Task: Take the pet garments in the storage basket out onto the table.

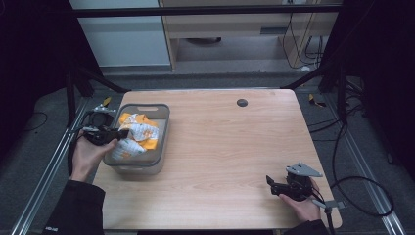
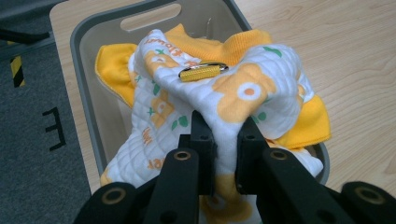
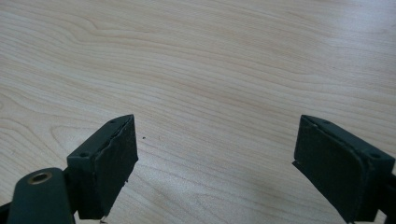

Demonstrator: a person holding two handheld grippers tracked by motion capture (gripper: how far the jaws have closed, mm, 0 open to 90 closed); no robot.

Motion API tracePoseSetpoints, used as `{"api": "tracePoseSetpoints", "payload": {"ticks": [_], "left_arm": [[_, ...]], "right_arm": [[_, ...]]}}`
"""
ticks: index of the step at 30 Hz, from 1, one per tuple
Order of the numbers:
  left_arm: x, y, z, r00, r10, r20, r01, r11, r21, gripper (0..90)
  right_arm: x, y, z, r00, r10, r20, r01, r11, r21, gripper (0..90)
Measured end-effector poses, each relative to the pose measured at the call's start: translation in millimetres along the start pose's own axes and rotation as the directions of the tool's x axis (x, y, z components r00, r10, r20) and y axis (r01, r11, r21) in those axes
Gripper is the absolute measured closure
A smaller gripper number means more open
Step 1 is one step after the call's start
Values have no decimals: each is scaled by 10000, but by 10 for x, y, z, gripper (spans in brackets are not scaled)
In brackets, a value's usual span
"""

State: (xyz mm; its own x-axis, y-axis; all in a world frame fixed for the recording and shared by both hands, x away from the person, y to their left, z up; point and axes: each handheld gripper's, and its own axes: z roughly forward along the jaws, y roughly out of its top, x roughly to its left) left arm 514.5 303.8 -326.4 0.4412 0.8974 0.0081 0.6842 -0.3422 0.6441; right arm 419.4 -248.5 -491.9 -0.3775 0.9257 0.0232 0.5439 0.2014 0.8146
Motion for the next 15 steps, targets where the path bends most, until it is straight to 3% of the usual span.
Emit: {"api": "tracePoseSetpoints", "payload": {"ticks": [15], "left_arm": [[-123, 84, -165, 9980, 584, 221, -585, 9983, 56, 811]], "right_arm": [[-3, 1, -2, 10000, -15, 7, 15, 10000, -24, 132]]}}
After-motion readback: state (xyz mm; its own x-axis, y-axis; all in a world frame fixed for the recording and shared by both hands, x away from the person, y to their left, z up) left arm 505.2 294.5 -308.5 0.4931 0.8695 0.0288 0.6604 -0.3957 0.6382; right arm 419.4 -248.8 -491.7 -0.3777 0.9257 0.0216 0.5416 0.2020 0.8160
